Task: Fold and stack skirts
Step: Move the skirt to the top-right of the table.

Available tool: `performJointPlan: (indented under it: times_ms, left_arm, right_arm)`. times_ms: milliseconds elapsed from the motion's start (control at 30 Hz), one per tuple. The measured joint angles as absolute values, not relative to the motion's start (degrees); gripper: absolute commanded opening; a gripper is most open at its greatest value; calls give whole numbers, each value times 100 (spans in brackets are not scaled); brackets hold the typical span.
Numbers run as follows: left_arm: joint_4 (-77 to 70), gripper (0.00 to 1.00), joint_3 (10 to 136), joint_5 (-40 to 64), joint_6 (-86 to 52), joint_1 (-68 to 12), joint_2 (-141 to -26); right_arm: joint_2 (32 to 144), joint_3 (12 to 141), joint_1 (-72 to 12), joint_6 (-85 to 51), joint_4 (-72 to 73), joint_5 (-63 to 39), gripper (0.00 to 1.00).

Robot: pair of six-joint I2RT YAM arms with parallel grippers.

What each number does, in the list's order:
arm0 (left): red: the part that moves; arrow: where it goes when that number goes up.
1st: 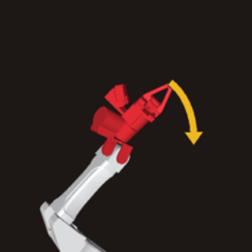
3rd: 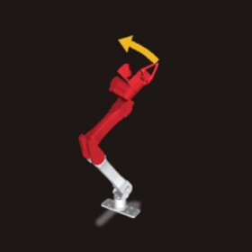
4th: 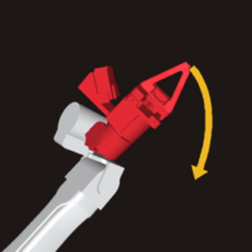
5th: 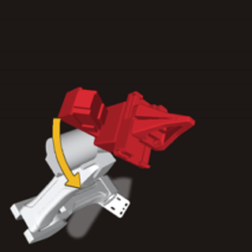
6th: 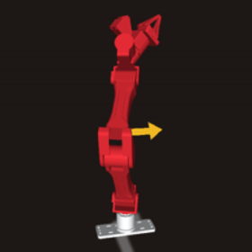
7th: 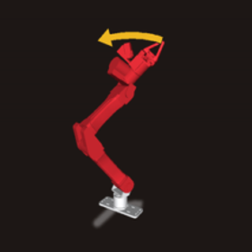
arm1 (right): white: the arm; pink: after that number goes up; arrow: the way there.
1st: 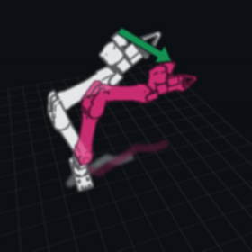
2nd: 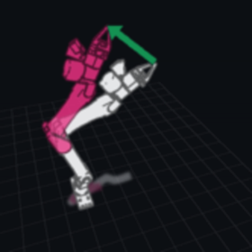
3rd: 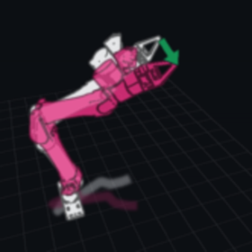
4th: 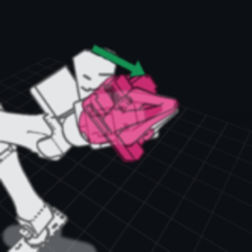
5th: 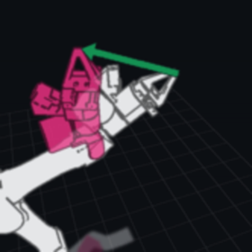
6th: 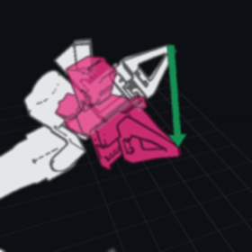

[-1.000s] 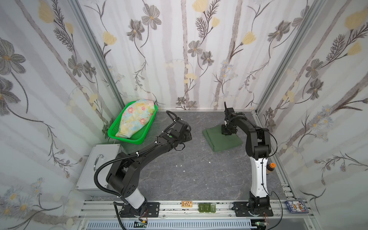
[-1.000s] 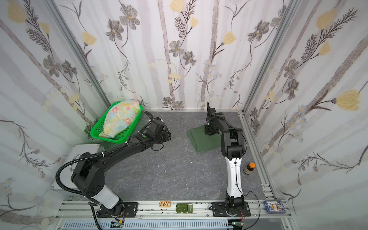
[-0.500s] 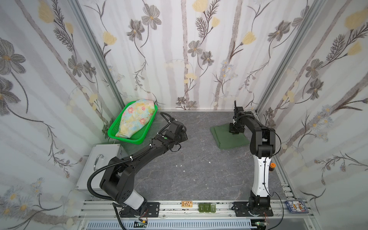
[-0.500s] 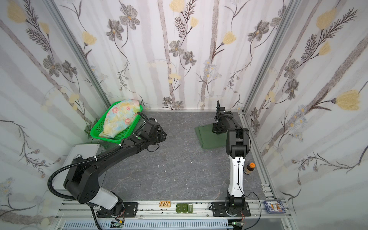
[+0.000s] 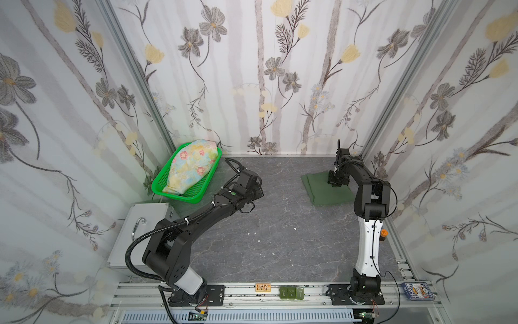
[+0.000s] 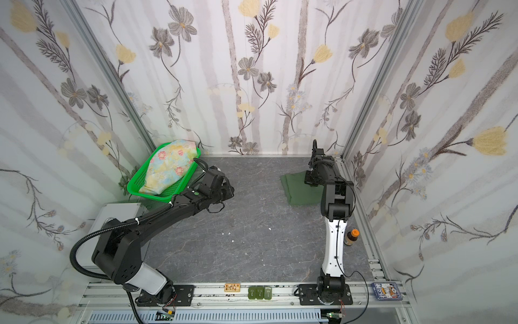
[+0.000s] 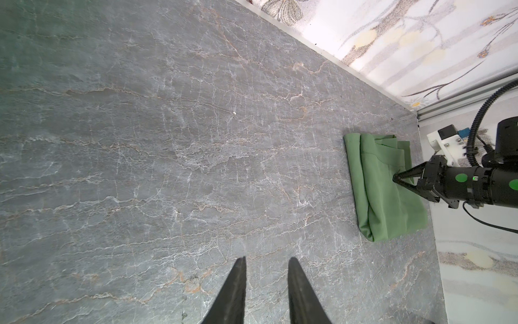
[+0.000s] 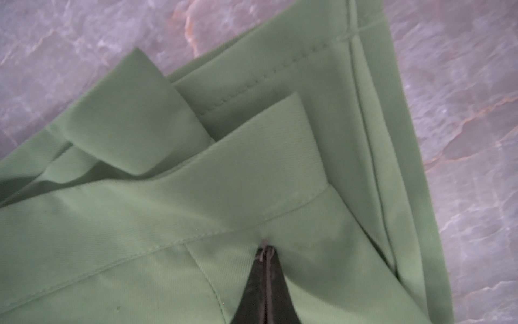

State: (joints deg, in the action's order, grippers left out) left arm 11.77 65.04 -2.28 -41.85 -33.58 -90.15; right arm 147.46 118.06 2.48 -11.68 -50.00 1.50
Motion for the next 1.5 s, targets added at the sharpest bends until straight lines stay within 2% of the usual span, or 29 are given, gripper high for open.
performJointPlan:
  times_ms: [333, 633, 867, 1500]
  left_arm:
    - [1175, 29, 6528, -200, -4198, -3354, -9085]
    - [1175, 28, 6554, -130, -4204, -3356, -9166]
    - [1170, 28, 6501, -130, -4204, -3361, -9037]
    - [1173, 29, 6589, -126, -4224, -3225, -9004]
  right_arm:
    - [14711, 11878, 272, -1358, -5000, 152, 0]
    - [13513, 10654, -475, -1409, -4696, 266, 0]
    - [13552, 10033, -565, -1599, -4436, 145, 0]
    - [14947, 12289, 14, -1597, -5009, 38, 0]
